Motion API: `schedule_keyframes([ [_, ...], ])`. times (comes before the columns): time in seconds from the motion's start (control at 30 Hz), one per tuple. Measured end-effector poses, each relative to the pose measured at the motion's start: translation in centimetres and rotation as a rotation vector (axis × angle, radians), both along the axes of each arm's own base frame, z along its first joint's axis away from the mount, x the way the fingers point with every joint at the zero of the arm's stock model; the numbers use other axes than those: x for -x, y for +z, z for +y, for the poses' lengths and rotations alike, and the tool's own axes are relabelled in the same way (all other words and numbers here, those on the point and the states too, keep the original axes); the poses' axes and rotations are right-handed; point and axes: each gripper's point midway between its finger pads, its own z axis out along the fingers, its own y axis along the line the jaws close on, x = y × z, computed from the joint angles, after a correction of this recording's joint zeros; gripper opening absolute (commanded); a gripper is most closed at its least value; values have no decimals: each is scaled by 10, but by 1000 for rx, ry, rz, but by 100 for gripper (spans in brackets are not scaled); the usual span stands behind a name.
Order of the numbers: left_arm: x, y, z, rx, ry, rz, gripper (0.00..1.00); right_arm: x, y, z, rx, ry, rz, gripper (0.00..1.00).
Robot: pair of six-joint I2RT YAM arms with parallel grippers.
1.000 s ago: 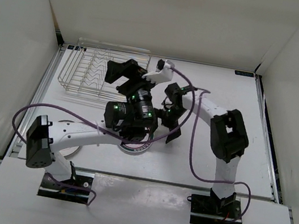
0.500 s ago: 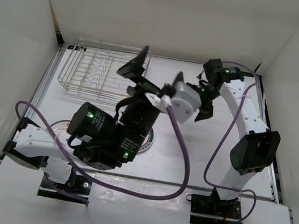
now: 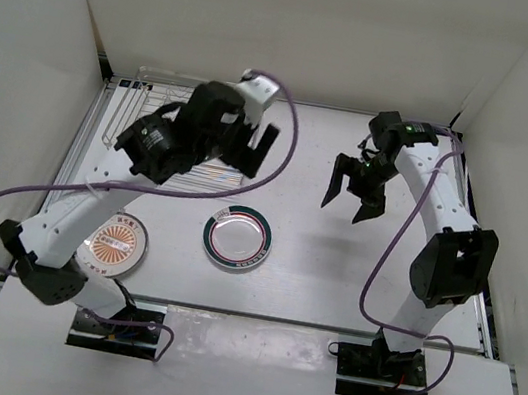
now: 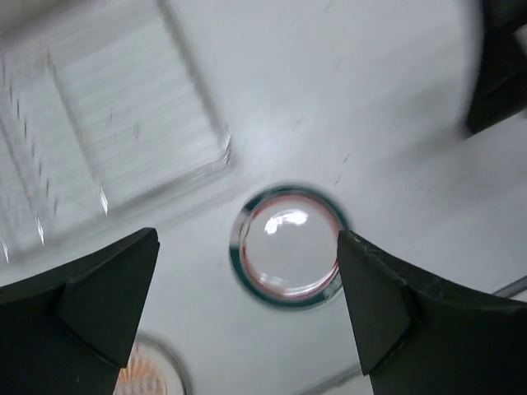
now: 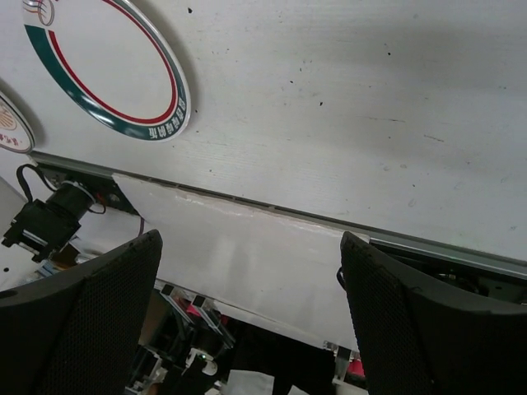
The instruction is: Unload the plates from the dish rack
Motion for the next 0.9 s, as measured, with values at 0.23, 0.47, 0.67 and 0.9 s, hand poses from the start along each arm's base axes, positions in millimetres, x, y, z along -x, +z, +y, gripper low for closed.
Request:
schedule_keyframes([
  [0.23,41,-126,135,-98,381,140,100,-7,27,-9,5,-17,-117,90],
  [0.47,52,-114,232,-93,722,-144,100,-19,77,-22,19,-50,-319,90],
  [0.67,84,-157,253,10,823,-93,100,-29,113,-38,72,-100,-475,90],
  [0.9,103,-175,248,30,671,-109,100,-32,169,-68,166,-197,-695,90],
])
